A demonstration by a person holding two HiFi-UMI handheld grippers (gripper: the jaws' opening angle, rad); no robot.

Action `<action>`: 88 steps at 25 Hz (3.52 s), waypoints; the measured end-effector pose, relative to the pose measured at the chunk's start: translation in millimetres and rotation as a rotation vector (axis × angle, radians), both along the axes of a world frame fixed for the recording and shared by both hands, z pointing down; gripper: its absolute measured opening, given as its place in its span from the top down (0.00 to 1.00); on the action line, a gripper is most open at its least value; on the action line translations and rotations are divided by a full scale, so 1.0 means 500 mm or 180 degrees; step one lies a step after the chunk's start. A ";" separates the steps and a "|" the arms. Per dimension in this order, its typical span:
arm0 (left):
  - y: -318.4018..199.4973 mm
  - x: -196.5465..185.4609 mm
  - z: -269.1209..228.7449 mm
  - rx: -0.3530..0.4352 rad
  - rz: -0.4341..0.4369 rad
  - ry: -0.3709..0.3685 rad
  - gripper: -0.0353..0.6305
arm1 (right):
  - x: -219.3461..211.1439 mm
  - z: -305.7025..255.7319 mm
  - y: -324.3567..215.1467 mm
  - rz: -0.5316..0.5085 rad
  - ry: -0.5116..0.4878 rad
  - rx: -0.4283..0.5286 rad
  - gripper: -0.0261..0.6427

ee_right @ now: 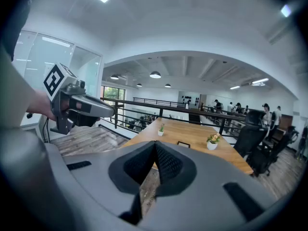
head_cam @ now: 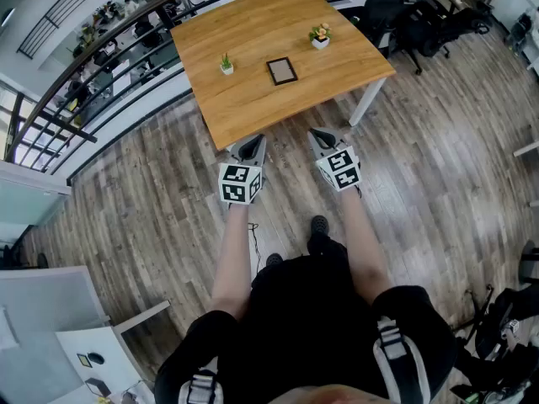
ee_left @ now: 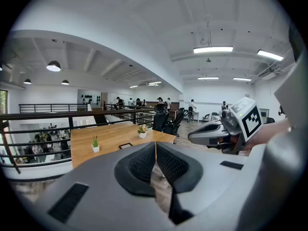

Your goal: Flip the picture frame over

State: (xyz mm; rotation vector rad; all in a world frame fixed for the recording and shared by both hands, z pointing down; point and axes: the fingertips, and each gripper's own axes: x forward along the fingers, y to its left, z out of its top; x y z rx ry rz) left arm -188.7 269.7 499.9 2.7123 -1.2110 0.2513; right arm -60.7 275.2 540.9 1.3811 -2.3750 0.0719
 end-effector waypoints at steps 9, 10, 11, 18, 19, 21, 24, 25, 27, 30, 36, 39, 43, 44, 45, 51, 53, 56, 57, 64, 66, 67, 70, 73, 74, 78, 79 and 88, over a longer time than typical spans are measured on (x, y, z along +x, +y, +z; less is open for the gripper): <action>-0.030 0.040 0.023 -0.0057 -0.0037 -0.0022 0.91 | 0.031 0.013 -0.027 -0.0059 -0.0117 0.0014 0.95; -0.029 0.046 0.024 -0.0061 -0.0017 -0.0016 0.91 | 0.035 0.015 -0.028 -0.0062 -0.0135 0.0015 0.95; -0.028 0.052 0.023 -0.0062 0.0002 -0.0011 0.91 | 0.039 0.016 -0.028 -0.0063 -0.0157 0.0013 0.94; -0.035 0.057 0.008 -0.0013 -0.0114 0.0005 0.80 | 0.042 0.003 -0.034 -0.0145 -0.0259 0.0059 0.66; -0.037 0.056 0.006 -0.0011 -0.0133 -0.0003 0.71 | 0.045 0.000 -0.039 -0.0130 -0.0274 0.0074 0.61; -0.045 0.053 0.002 0.0001 -0.0199 -0.0011 0.67 | 0.051 -0.007 -0.050 -0.0109 -0.0311 0.0113 0.56; -0.059 0.041 -0.001 0.0067 -0.0352 -0.0072 0.54 | 0.055 -0.010 -0.069 -0.0118 -0.0378 0.0119 0.47; -0.063 0.038 -0.001 0.0088 -0.0398 -0.0095 0.50 | 0.053 -0.009 -0.075 -0.0141 -0.0380 0.0109 0.42; -0.071 0.034 -0.001 0.0066 -0.0457 -0.0044 0.49 | 0.051 -0.007 -0.088 -0.0196 -0.0343 0.0098 0.39; -0.082 0.033 0.006 -0.0047 -0.0538 0.0106 0.49 | 0.055 0.000 -0.108 -0.0253 -0.0323 0.0066 0.38; -0.112 0.024 0.016 -0.0079 -0.0780 0.0060 0.49 | 0.073 0.006 -0.165 -0.0310 -0.0403 0.0049 0.39; -0.124 0.017 0.017 -0.0070 -0.0886 0.0026 0.49 | 0.077 0.012 -0.187 -0.0327 -0.0463 0.0044 0.39; -0.130 0.011 0.020 -0.0071 -0.1007 0.0059 0.49 | 0.073 0.029 -0.202 -0.0435 -0.0457 -0.0010 0.40; -0.130 0.008 0.021 -0.0077 -0.1047 0.0087 0.49 | 0.071 0.033 -0.205 -0.0472 -0.0453 -0.0028 0.40; -0.130 0.005 0.023 -0.0088 -0.1087 0.0113 0.49 | 0.071 0.035 -0.207 -0.0502 -0.0451 -0.0039 0.40; -0.127 0.021 0.041 -0.0160 -0.1153 0.0077 0.49 | 0.104 0.039 -0.228 -0.0494 -0.0478 -0.0063 0.42; -0.132 0.022 0.046 -0.0186 -0.1163 0.0072 0.49 | 0.110 0.047 -0.234 -0.0481 -0.0495 -0.0093 0.42; -0.138 0.018 0.046 -0.0198 -0.1204 0.0113 0.49 | 0.115 0.053 -0.242 -0.0485 -0.0498 -0.0127 0.43; -0.141 0.018 0.046 -0.0199 -0.1210 0.0120 0.49 | 0.118 0.054 -0.245 -0.0482 -0.0502 -0.0132 0.43; -0.175 0.023 0.053 -0.0220 -0.1208 0.0126 0.49 | 0.118 0.053 -0.268 -0.0523 -0.0442 -0.0120 0.43; -0.191 0.030 0.054 -0.0220 -0.1202 0.0159 0.49 | 0.126 0.053 -0.279 -0.0518 -0.0409 -0.0114 0.43; -0.197 0.037 0.055 -0.0222 -0.1185 0.0169 0.49 | 0.133 0.053 -0.284 -0.0500 -0.0404 -0.0114 0.43; -0.218 0.054 0.061 -0.0248 -0.1130 0.0168 0.49 | 0.152 0.054 -0.300 -0.0434 -0.0417 -0.0128 0.43; -0.239 0.068 0.074 -0.0298 -0.1073 0.0155 0.49 | 0.163 0.065 -0.315 -0.0398 -0.0418 -0.0169 0.44; -0.248 0.071 0.078 -0.0319 -0.1056 0.0148 0.49 | 0.164 0.069 -0.321 -0.0397 -0.0418 -0.0184 0.44; -0.291 0.092 0.085 -0.0369 -0.0959 0.0125 0.49 | 0.189 0.080 -0.353 -0.0317 -0.0417 -0.0226 0.44; -0.304 0.096 0.082 -0.0363 -0.0942 0.0122 0.49 | 0.198 0.080 -0.365 -0.0281 -0.0426 -0.0229 0.44; -0.430 0.128 0.118 -0.0524 -0.0760 0.0117 0.49 | 0.232 0.104 -0.465 -0.0080 -0.0443 -0.0350 0.45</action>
